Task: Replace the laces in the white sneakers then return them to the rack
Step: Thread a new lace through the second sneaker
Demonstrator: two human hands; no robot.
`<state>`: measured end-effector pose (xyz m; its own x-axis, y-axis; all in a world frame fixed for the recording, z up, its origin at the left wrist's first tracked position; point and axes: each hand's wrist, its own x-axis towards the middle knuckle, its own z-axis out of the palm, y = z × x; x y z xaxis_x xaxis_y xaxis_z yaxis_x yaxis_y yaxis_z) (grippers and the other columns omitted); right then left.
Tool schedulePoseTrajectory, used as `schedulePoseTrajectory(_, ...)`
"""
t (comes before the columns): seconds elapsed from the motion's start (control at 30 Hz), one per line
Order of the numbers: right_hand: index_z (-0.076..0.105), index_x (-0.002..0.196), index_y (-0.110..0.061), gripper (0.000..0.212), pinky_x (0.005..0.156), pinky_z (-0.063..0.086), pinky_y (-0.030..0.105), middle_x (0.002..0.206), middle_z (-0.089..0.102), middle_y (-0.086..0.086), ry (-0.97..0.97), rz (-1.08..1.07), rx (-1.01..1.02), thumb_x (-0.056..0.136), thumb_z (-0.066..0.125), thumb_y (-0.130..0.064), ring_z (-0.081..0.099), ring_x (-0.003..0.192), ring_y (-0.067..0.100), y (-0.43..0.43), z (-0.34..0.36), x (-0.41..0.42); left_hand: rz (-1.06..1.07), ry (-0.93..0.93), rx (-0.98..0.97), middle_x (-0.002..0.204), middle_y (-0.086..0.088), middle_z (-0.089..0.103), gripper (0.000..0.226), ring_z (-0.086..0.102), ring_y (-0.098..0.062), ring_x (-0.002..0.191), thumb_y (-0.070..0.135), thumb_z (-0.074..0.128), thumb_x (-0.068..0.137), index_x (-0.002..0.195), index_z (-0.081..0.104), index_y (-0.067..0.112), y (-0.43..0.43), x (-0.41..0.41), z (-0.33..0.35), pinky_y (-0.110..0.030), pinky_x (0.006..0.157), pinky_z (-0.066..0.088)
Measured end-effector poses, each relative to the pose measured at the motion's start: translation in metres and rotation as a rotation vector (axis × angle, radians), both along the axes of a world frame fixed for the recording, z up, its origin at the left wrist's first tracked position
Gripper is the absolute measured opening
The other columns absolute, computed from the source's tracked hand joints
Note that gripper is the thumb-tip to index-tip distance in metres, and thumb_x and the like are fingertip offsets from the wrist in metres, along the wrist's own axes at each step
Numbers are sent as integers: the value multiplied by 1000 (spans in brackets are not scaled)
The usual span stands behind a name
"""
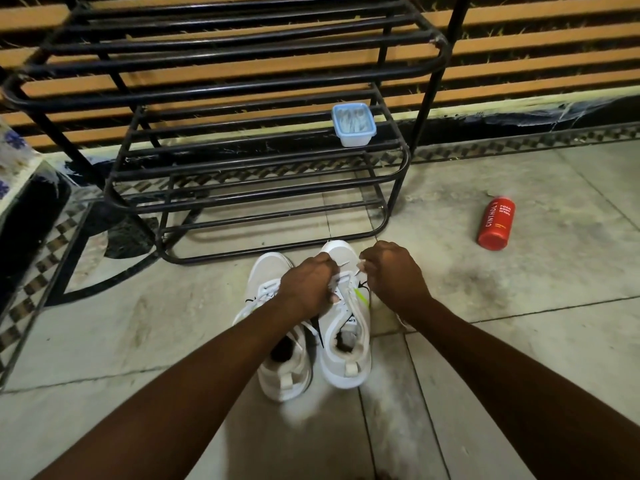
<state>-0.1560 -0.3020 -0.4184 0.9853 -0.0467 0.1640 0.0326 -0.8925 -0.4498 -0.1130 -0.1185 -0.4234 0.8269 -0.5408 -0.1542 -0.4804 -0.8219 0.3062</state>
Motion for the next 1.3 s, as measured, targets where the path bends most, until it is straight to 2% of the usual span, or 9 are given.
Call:
schedulePoseTrajectory(0.13, 78, 104, -9, 32, 79, 58, 41, 87, 77, 6, -174, -38, 218, 85, 59, 9, 72, 80, 27, -5, 15, -3, 282, 112, -335, 108, 7, 73, 15, 68, -15, 105, 29, 79, 86, 100, 72, 29, 10, 0, 18, -35, 94, 56)
schedulePoseTrajectory(0.27, 62, 129, -13, 41, 83, 57, 42, 82, 75, 1, -182, -72, 533, 93, 49, 4, 69, 74, 23, 2, 54, -5, 330, 241, -889, 87, -15, 78, 8, 74, -32, 78, -4, 68, 94, 94, 74, 0, 19, -4, 68, -49, 84, 62)
schedulePoseTrajectory(0.37, 66, 111, -10, 30, 72, 62, 39, 82, 75, 5, -242, -95, 770, 94, 51, 8, 71, 67, 17, 11, 99, -5, 274, 273, -1116, 85, -20, 77, 15, 74, -30, 67, -9, 66, 93, 106, 67, -2, 25, -8, 119, -34, 68, 62)
schedulePoseTrajectory(0.5, 70, 93, -6, 11, 62, 55, 23, 80, 74, 10, -389, 4, 924, 96, 61, -2, 71, 69, 12, 21, 168, -9, 233, 200, -1278, 87, -15, 79, 18, 77, -25, 72, -5, 72, 89, 107, 70, -2, 26, -8, 189, -25, 70, 59)
schedulePoseTrajectory(0.67, 76, 89, -21, 9, 71, 56, 24, 84, 74, -5, -577, -52, 895, 91, 72, -13, 71, 84, 11, 27, 239, -12, 240, 143, -1359, 86, -15, 79, 5, 77, -28, 76, 5, 69, 95, 96, 72, 1, 27, -8, 258, -27, 68, 60)
schedulePoseTrajectory(0.77, 79, 90, -16, 4, 78, 59, 29, 86, 76, -4, -596, -76, 931, 88, 76, -14, 71, 85, 9, 32, 272, -13, 258, 63, -1320, 91, -8, 79, 8, 76, -27, 88, 15, 69, 97, 93, 74, 11, 22, -11, 288, -35, 74, 55)
schedulePoseTrajectory(0.93, 79, 98, -15, 11, 86, 60, 34, 92, 77, -5, -592, -54, 988, 87, 77, -15, 72, 92, 6, 37, 312, -24, 230, 64, -1349, 92, 2, 76, 8, 72, -10, 88, 19, 69, 97, 101, 75, 16, 18, -28, 327, -38, 79, 54)
schedulePoseTrajectory(1.2, 78, 98, -23, 12, 65, 54, 12, 93, 76, -11, -576, -101, 1064, 86, 78, -18, 69, 87, -3, 44, 335, -29, 272, 93, -1400, 102, 5, 75, 8, 68, -15, 101, 19, 70, 95, 102, 73, 16, 10, -44, 353, -38, 82, 53)
schedulePoseTrajectory(1.3, 78, 98, -22, 15, 72, 55, 15, 93, 76, -11, -572, -91, 1045, 84, 79, -15, 69, 89, -4, 48, 340, -31, 286, 117, -1410, 108, 4, 76, 10, 68, -17, 107, 16, 71, 94, 103, 74, 17, 10, -46, 356, -42, 89, 53)
